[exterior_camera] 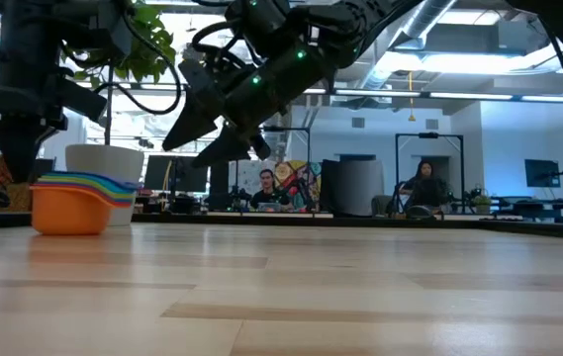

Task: Nest measuring cups in basket
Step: Put the nested measuring cups into the orange bin

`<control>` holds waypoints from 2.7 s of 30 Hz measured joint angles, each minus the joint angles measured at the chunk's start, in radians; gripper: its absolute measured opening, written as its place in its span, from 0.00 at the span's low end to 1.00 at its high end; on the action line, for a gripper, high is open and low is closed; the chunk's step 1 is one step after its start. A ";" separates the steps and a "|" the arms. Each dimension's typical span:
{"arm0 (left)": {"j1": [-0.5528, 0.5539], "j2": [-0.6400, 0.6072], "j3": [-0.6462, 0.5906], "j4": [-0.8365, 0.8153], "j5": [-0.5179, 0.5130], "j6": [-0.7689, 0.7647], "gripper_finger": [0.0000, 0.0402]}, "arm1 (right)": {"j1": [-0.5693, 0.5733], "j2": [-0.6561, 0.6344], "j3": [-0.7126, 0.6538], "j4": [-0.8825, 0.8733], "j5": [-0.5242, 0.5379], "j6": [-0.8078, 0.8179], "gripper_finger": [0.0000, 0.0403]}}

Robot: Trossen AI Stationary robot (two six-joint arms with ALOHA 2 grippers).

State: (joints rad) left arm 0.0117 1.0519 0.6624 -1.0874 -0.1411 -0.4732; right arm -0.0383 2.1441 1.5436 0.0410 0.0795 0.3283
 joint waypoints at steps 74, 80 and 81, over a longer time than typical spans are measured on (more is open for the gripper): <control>-0.124 -0.161 0.104 0.273 -0.228 0.025 0.00 | 0.023 0.233 0.445 -0.419 0.049 -0.325 0.97; -0.177 -0.205 0.104 0.244 -0.275 -0.024 0.00 | 0.040 0.235 0.442 -0.513 0.054 -0.296 0.97; -0.185 -0.210 0.104 0.249 -0.289 -0.028 0.00 | 0.043 0.235 0.442 -0.519 0.054 -0.295 0.97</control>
State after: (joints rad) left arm -0.1730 0.8416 0.7668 -0.8381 -0.4303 -0.5014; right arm 0.0043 2.3791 1.9858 -0.4779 0.1333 0.0332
